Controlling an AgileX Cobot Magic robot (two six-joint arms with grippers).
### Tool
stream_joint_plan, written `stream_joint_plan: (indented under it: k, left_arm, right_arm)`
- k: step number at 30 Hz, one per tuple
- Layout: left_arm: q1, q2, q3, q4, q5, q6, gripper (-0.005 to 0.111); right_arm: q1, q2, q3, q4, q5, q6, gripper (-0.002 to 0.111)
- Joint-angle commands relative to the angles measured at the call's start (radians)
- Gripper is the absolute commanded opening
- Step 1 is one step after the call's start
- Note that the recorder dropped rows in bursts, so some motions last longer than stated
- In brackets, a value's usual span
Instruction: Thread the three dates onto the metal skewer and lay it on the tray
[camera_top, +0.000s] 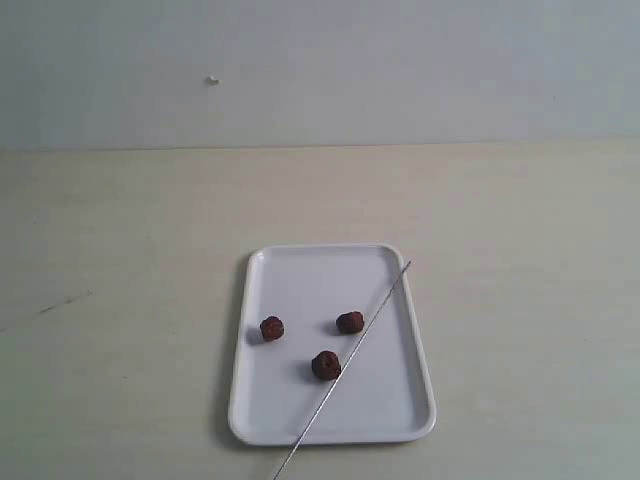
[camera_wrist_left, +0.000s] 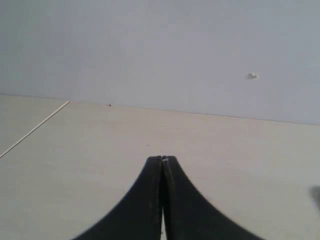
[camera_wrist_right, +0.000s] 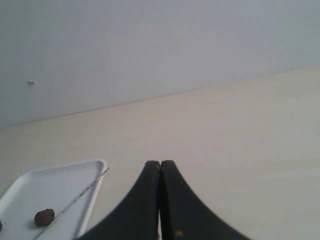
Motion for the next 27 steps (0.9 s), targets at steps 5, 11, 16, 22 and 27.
stream_joint_plan:
  k: [5,11,16,22,27]
  left_arm:
    - [0.001,-0.007,0.0,0.004,-0.001,0.001,0.0]
    - [0.001,-0.007,0.0,0.004,-0.001,0.001,0.0]
    - [0.001,-0.007,0.0,0.015,-0.058,0.04,0.0]
    - [0.001,-0.007,0.0,-0.082,-0.47,-0.479,0.0]
    - [0.001,-0.007,-0.004,-0.082,-0.826,-0.545,0.0]
  right_arm:
    - [-0.006,-0.005,0.005,-0.01,0.003,-0.011,0.0]
    - [-0.006,-0.005,0.005,-0.01,0.003,-0.011,0.0]
    - [-0.006,-0.005,0.005,-0.01,0.003,-0.011,0.0]
    - [-0.006,-0.005,0.005,-0.01,0.003,-0.011,0.0]
    - [-0.006,-0.005,0.005,-0.01,0.003,-0.011,0.0]
